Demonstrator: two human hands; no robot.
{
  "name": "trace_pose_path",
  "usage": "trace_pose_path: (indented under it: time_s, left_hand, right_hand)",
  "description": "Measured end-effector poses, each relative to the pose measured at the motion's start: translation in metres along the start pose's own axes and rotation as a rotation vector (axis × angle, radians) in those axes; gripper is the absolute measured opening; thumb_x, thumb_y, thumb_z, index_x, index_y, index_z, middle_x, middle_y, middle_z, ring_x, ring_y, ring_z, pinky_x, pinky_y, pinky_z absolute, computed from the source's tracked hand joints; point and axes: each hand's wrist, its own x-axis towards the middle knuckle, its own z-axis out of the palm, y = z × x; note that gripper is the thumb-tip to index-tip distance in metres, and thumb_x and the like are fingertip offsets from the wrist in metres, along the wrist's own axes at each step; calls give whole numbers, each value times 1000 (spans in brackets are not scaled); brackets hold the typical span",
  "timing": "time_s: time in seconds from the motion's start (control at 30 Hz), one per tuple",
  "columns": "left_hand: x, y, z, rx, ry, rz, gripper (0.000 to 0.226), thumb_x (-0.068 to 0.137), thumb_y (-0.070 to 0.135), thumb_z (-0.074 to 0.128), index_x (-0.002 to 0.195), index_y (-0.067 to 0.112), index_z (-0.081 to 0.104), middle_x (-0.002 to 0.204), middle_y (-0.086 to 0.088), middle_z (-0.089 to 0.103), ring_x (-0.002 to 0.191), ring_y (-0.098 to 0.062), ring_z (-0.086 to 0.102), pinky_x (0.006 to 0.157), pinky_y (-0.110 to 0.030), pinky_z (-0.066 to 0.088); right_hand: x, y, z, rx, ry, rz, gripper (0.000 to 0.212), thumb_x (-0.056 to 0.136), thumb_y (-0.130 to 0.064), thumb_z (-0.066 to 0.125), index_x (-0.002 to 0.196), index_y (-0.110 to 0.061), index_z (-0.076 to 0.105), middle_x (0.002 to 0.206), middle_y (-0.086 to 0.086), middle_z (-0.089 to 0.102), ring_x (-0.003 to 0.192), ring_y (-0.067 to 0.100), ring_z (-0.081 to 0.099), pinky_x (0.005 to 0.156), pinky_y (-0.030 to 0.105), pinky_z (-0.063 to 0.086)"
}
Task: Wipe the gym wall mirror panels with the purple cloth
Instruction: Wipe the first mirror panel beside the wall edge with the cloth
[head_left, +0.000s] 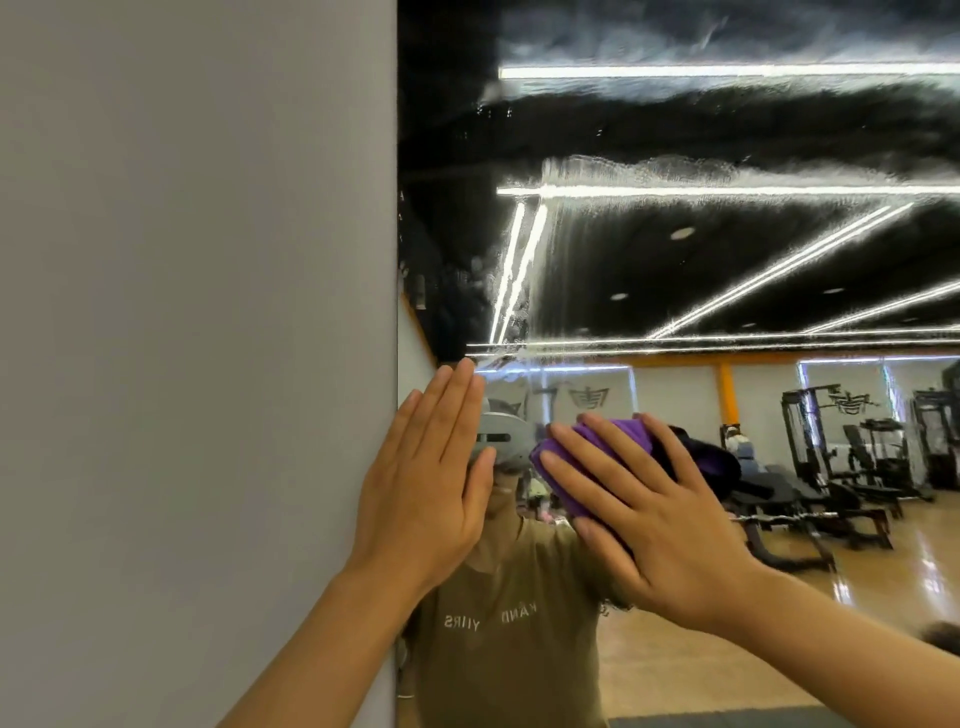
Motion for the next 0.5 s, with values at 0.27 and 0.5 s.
trace_pose_path:
  time_s: [0.27,0.5]
  left_hand:
    - [-1,-2,3,-21,27,19,62,105,37,31,160,10,22,168,-4,18,155,-16,11,125,-35,9]
    - [-2,-2,4,-48,88,35,61,103,34,35,158,9,27,166,-5,24,155,-17,15,126,-34,10]
  right_hand:
    - [138,72,-19,21,69,149,58,104,-48,17,160,-33,21,167,-7,20,156,17,13,125,49,4]
    - [203,81,-28,76,151,351,60,103,-47,15,161,-32,18,169,-6,16,156,19,9,125,51,0]
